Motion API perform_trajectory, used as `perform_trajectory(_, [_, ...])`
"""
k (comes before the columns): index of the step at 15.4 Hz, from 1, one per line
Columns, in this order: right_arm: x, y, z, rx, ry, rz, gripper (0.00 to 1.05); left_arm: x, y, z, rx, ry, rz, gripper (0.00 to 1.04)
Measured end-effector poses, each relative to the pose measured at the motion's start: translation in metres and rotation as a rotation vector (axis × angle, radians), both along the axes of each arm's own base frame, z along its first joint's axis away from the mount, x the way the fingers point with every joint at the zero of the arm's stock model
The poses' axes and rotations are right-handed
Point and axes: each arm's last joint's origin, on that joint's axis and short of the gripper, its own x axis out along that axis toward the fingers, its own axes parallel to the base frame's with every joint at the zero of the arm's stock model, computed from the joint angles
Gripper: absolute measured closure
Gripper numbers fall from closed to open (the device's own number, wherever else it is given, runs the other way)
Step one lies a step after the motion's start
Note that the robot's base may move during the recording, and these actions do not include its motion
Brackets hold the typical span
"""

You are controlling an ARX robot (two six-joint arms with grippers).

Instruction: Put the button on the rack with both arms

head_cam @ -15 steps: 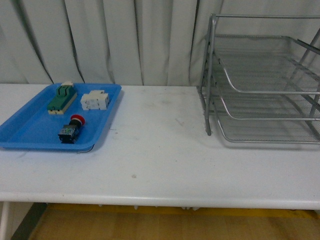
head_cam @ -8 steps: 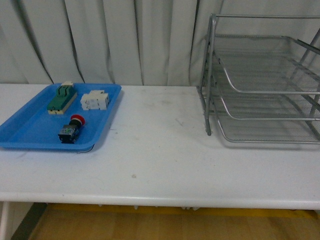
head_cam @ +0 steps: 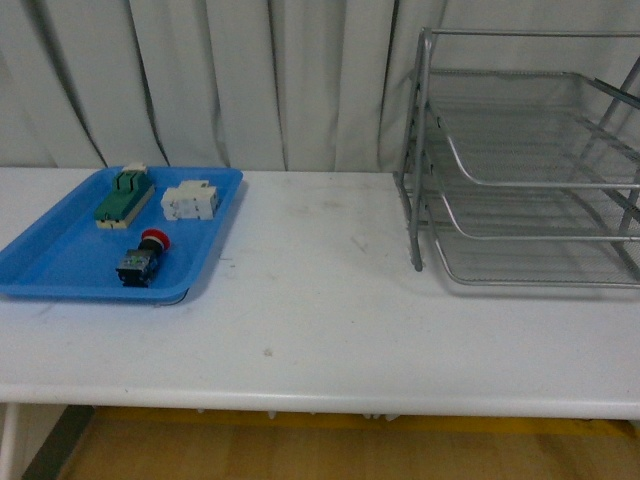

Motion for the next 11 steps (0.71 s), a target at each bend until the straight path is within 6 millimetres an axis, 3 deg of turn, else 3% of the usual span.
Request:
perform_trajectory(9, [0.0,0.0,0.0,0.01,0.005,0.015,0.06,0.0,0.0,0.0,0.0,0.0,0.0,0.07])
perform_trajectory(11, [0.022,-0.018,0.013,0.141,0.017,0.138,0.06,0.0,0.0,0.0,0.0,-0.001,0.0,0.07])
